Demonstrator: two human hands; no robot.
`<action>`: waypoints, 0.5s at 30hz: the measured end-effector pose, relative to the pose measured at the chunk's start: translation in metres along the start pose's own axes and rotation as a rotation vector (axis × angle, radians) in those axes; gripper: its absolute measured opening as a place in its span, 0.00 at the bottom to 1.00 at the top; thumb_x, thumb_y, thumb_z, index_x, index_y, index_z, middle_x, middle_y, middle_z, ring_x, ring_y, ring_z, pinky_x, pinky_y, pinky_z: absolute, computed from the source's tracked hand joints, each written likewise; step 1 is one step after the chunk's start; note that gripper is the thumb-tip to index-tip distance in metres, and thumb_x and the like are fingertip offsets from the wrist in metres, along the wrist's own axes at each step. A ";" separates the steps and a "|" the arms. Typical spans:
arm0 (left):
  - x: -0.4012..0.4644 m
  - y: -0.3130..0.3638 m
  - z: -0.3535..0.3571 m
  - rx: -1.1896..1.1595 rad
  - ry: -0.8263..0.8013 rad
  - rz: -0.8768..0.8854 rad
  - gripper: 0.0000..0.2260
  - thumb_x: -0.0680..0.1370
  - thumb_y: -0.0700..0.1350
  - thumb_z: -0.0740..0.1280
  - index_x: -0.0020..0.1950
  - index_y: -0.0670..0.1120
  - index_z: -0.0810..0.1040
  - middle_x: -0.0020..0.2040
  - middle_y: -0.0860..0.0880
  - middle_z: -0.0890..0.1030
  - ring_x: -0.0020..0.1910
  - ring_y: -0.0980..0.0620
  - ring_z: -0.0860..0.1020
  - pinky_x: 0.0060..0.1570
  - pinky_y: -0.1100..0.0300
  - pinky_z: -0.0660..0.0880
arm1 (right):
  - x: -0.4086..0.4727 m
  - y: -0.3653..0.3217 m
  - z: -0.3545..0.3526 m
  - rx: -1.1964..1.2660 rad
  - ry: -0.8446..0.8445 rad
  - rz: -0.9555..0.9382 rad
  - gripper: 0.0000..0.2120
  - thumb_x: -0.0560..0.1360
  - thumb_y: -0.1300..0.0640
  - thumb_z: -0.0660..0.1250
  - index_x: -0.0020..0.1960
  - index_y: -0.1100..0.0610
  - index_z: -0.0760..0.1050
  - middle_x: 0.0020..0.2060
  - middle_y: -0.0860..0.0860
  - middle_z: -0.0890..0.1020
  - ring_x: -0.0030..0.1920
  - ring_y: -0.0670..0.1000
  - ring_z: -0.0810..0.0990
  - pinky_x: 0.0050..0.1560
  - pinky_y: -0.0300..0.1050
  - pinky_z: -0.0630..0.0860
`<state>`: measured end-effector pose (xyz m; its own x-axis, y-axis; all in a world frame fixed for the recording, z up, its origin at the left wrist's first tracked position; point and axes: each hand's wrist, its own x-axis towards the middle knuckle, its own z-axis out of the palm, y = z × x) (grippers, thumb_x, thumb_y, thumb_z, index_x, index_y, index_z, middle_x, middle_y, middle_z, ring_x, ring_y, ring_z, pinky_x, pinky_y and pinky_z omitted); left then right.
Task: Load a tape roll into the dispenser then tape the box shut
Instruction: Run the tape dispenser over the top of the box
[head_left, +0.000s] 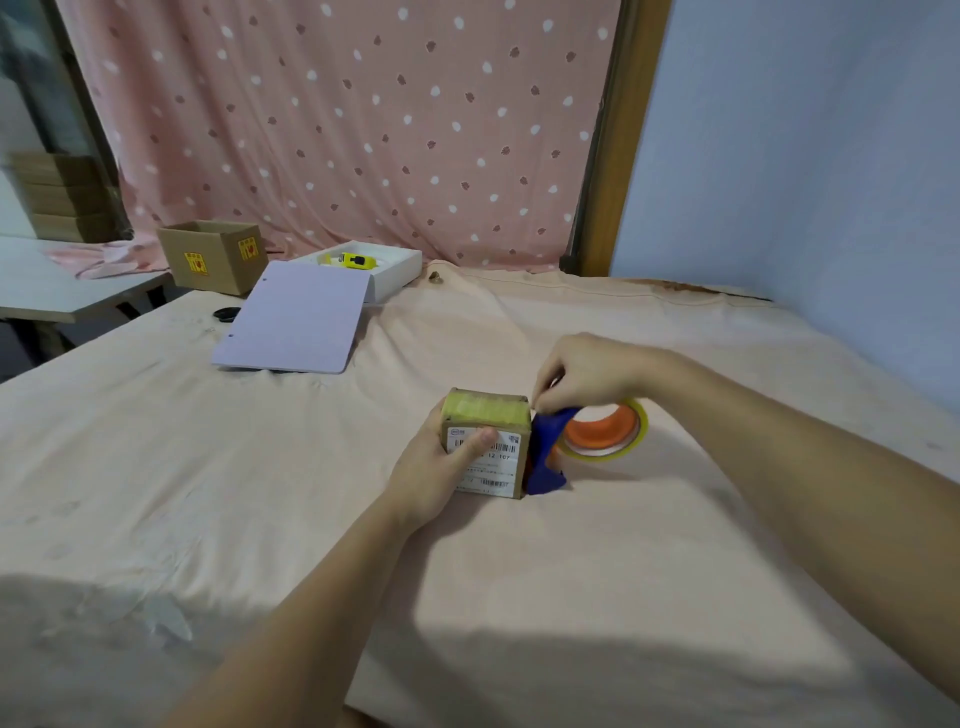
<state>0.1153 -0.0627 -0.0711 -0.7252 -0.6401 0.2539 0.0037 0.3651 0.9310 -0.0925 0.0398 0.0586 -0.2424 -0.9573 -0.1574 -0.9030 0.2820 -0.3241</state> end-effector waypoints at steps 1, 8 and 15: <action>0.000 0.000 0.000 0.010 0.002 -0.003 0.07 0.79 0.54 0.71 0.57 0.61 0.77 0.52 0.65 0.85 0.50 0.65 0.83 0.48 0.69 0.77 | 0.002 0.003 0.002 0.048 -0.006 0.011 0.08 0.69 0.51 0.72 0.45 0.49 0.88 0.43 0.49 0.88 0.47 0.55 0.84 0.47 0.51 0.81; 0.002 -0.006 -0.001 0.084 0.021 -0.062 0.17 0.73 0.68 0.66 0.56 0.61 0.80 0.48 0.71 0.84 0.48 0.71 0.82 0.49 0.65 0.73 | -0.022 0.061 0.006 0.461 0.025 0.174 0.08 0.76 0.51 0.73 0.53 0.51 0.87 0.50 0.50 0.88 0.47 0.50 0.82 0.40 0.40 0.78; 0.005 -0.010 0.001 0.172 0.031 -0.049 0.17 0.72 0.71 0.66 0.56 0.66 0.78 0.51 0.66 0.86 0.54 0.62 0.83 0.59 0.54 0.76 | -0.063 0.111 0.040 1.239 0.243 0.421 0.13 0.76 0.51 0.70 0.56 0.56 0.84 0.29 0.51 0.74 0.25 0.46 0.67 0.24 0.37 0.64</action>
<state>0.1105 -0.0687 -0.0793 -0.7000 -0.6794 0.2200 -0.1505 0.4415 0.8845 -0.1630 0.1339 -0.0049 -0.5953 -0.7339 -0.3272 0.1420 0.3047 -0.9418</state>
